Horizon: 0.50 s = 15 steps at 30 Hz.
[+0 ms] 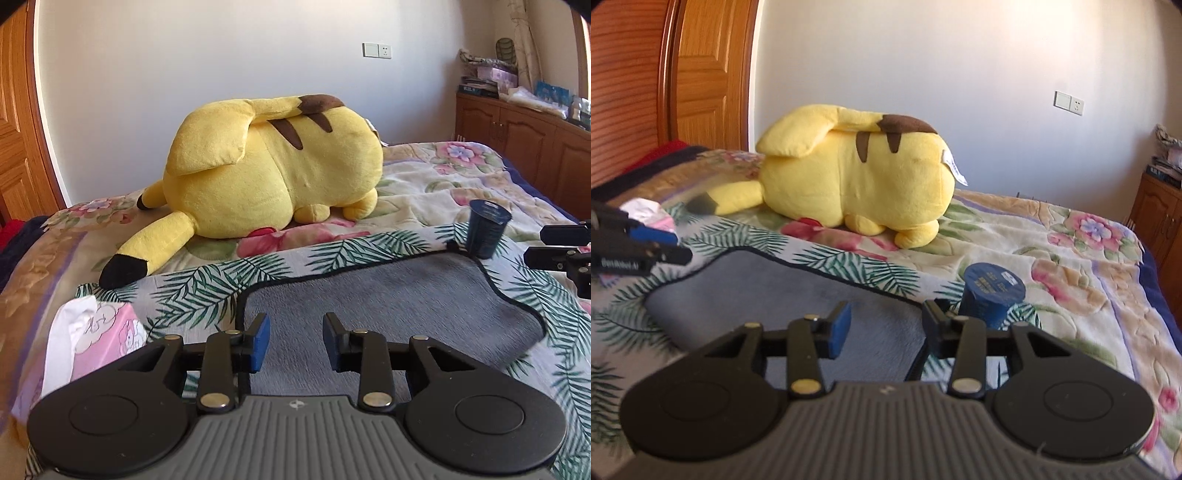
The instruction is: Fold towel
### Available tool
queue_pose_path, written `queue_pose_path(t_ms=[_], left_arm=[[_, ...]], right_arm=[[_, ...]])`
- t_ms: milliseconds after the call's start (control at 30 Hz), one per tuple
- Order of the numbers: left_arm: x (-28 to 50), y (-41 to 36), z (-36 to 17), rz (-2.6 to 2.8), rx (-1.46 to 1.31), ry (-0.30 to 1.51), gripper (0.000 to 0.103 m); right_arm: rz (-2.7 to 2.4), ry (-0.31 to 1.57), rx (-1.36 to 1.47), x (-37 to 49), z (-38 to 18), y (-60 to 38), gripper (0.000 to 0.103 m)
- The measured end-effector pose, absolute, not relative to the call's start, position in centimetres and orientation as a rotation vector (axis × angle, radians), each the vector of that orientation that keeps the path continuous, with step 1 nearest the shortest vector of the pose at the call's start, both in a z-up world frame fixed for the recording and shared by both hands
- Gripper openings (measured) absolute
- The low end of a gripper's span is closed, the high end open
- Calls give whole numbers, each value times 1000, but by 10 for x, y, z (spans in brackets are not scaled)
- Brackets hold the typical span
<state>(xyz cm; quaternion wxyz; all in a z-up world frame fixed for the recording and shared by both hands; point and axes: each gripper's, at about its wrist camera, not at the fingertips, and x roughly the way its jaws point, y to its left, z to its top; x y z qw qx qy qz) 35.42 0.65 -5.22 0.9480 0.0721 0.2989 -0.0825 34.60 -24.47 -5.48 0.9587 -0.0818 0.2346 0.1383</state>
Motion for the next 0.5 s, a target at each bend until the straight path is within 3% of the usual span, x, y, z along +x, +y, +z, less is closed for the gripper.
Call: queue_pose_path(t_ms=[500], left_arm=[[278, 7, -32, -187, 134, 622, 26]], right_arm=[[264, 485, -70, 284, -37, -253, 44]])
